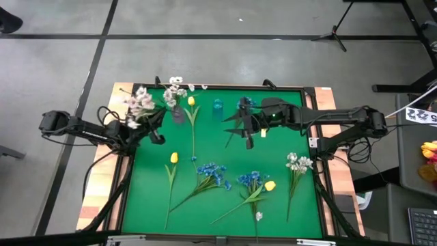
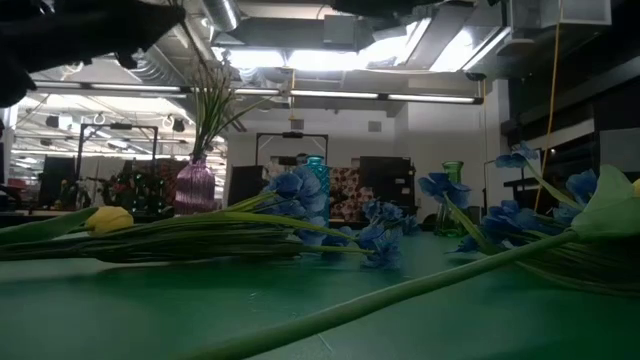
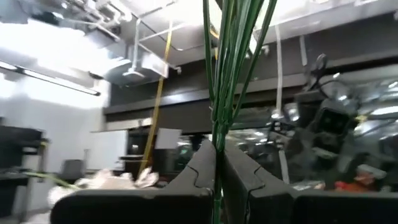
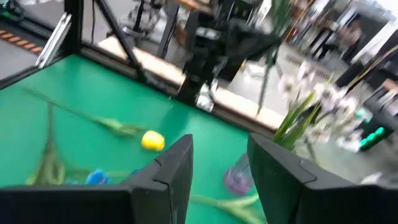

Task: Sort flowers into vase by color
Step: Put the top white flowers into the violet vase

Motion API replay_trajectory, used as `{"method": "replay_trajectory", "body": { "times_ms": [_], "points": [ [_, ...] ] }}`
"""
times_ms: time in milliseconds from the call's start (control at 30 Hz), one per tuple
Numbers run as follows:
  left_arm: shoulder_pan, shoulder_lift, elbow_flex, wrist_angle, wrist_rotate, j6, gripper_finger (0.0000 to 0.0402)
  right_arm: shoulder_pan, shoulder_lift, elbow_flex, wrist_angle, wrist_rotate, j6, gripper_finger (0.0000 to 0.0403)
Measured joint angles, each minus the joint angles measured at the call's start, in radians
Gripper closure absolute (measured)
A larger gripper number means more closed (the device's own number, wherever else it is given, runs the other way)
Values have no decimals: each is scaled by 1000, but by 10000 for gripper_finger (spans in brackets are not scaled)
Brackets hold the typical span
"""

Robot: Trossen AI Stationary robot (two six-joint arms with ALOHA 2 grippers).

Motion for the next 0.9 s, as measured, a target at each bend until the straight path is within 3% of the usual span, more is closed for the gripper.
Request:
{"method": "replay_trajectory", "body": {
  "times_ms": [367,900],
  "points": [
    [-45,3,82,-72,59,-101,398,33,175,5,333,-50,-90,249],
    [-59,201,201,-108,105,-124,389,32,401,314,220,-40,-145,249]
  ]
}}
